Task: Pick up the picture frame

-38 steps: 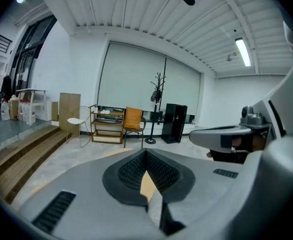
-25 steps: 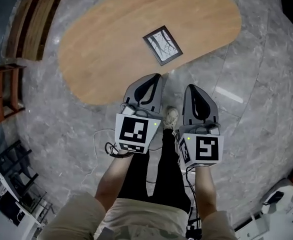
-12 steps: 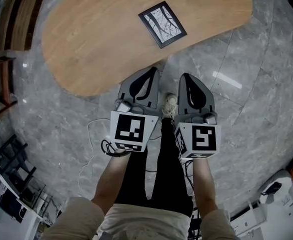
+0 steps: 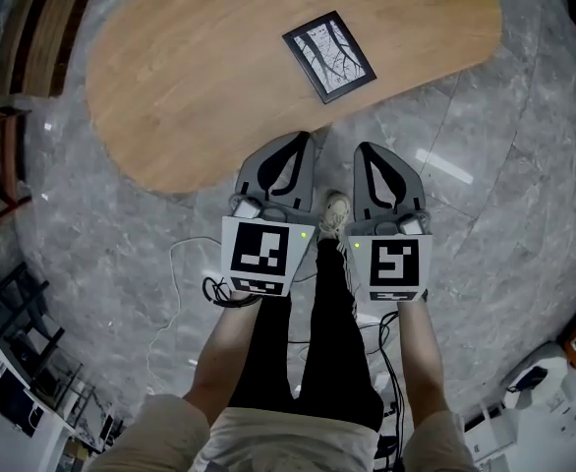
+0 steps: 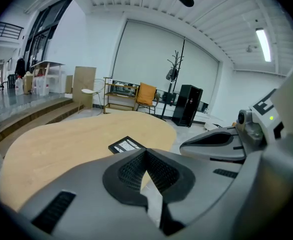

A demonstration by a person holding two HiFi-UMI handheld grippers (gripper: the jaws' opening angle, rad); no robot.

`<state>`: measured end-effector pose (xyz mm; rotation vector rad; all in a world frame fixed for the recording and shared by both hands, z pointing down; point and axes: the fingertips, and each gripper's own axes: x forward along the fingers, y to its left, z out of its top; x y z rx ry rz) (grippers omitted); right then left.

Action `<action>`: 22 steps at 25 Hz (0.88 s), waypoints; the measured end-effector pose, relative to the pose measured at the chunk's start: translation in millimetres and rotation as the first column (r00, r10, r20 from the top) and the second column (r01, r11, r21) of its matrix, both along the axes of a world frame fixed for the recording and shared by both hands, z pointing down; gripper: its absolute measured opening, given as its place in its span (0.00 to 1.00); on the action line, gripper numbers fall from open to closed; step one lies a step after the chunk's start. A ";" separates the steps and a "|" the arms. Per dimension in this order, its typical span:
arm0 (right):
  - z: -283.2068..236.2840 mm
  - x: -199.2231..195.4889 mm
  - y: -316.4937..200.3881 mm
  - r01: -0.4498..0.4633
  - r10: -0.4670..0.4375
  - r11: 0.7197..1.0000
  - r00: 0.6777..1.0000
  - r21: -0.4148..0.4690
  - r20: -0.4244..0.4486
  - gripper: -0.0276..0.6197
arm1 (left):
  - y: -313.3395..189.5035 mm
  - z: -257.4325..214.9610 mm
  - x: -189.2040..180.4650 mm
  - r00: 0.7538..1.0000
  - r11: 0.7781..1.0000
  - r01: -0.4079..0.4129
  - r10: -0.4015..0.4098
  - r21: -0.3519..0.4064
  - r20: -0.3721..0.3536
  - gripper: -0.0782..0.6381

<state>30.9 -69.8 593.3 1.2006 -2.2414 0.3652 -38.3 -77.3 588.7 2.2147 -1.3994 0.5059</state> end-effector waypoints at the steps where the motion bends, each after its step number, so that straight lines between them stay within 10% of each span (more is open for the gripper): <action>1: 3.4 -4.8 -2.9 0.059 -0.059 0.998 0.997 0.011 -0.043 0.05 | -1.9 -0.6 -1.8 1.000 1.000 0.005 -0.005 0.003 0.000 0.12; 4: 21.9 -19.0 -9.3 0.277 -0.272 0.961 0.943 0.002 -0.191 0.30 | -3.7 -1.2 -7.5 1.000 1.000 0.017 -0.017 0.006 -0.002 0.12; 6: 39.0 -25.1 -13.5 0.436 -0.417 0.900 0.849 -0.016 -0.325 0.42 | -2.6 -0.7 -12.0 1.000 1.000 0.024 -0.024 0.004 -0.003 0.12; 12: 108.4 -20.0 -25.4 0.795 -0.630 0.574 0.274 -0.198 -0.726 0.48 | 5.8 11.5 -23.9 0.999 0.998 0.054 -0.054 -0.018 -0.005 0.12; 14: 128.3 -18.8 -31.9 0.827 -0.627 0.502 0.146 -0.252 -0.765 0.49 | 9.1 17.2 -27.2 0.998 0.997 0.066 -0.067 -0.032 -0.006 0.12; 17: 148.6 -17.6 -42.5 0.837 -0.615 0.463 0.066 -0.293 -0.786 0.52 | 13.3 23.7 -30.9 0.997 0.996 0.077 -0.078 -0.046 -0.008 0.12; 22: 167.7 -13.2 -50.0 0.830 -0.608 0.458 0.030 -0.319 -0.793 0.55 | 15.7 33.8 -36.7 0.995 0.994 0.093 -0.094 -0.060 -0.013 0.12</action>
